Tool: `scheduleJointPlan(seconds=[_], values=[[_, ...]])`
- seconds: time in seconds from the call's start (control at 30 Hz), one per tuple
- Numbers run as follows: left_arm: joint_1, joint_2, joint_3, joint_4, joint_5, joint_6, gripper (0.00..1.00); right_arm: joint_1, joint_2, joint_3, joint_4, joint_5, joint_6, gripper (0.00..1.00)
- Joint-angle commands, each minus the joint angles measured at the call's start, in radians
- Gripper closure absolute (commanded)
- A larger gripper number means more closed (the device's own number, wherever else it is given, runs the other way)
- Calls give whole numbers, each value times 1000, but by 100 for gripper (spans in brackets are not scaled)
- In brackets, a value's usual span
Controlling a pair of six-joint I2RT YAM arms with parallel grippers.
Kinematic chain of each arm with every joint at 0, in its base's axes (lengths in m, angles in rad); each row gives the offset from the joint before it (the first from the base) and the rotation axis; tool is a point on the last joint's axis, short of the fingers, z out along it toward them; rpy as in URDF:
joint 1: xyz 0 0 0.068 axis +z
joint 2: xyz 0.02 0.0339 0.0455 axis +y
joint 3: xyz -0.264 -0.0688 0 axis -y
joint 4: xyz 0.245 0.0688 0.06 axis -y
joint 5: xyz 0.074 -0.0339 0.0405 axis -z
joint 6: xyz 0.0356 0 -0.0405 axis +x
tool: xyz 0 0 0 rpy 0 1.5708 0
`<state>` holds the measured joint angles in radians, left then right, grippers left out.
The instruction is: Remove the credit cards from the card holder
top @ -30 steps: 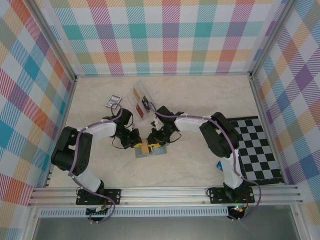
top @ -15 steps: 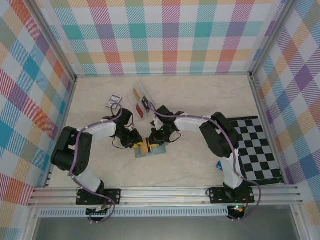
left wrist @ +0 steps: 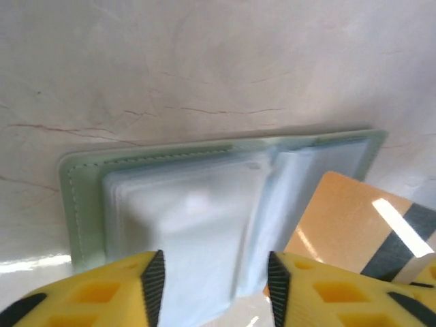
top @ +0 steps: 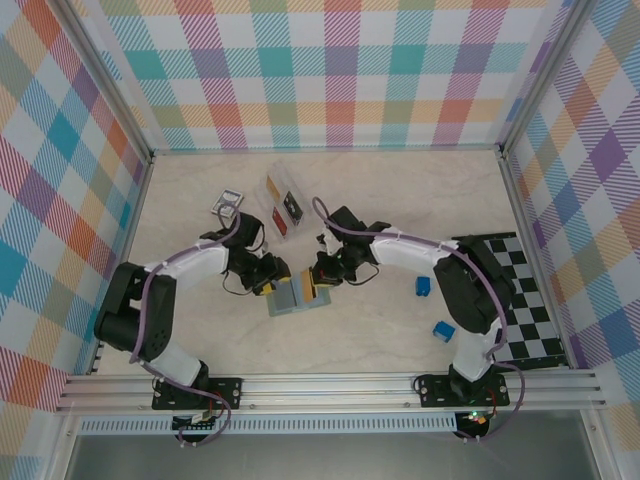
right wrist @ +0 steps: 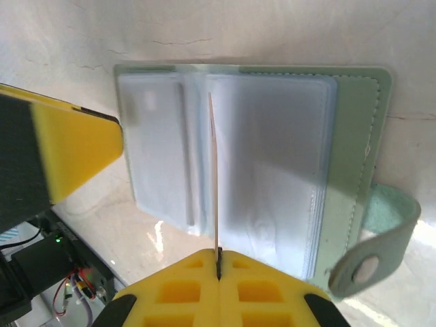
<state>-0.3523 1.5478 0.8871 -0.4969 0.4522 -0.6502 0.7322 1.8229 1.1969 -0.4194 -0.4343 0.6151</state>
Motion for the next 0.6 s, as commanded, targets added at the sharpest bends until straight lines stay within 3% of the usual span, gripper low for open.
scheduleJointPlan(seconds=[0.0, 0.13, 0.27, 0.43, 0.57], values=[[-3, -104, 29, 13, 26, -42, 40, -30, -93, -26, 62, -80, 32, 100], [-4, -176, 8, 115, 132, -127, 24, -92, -168, -71, 178, -214, 120, 100], [-4, -206, -21, 266, 240, -235, 17, -140, -221, -101, 299, -323, 211, 100], [-4, -237, -45, 406, 296, -300, 20, -188, -249, -154, 494, -416, 356, 100], [-5, -239, -71, 558, 343, -378, 34, -192, -255, -155, 530, -443, 382, 100]])
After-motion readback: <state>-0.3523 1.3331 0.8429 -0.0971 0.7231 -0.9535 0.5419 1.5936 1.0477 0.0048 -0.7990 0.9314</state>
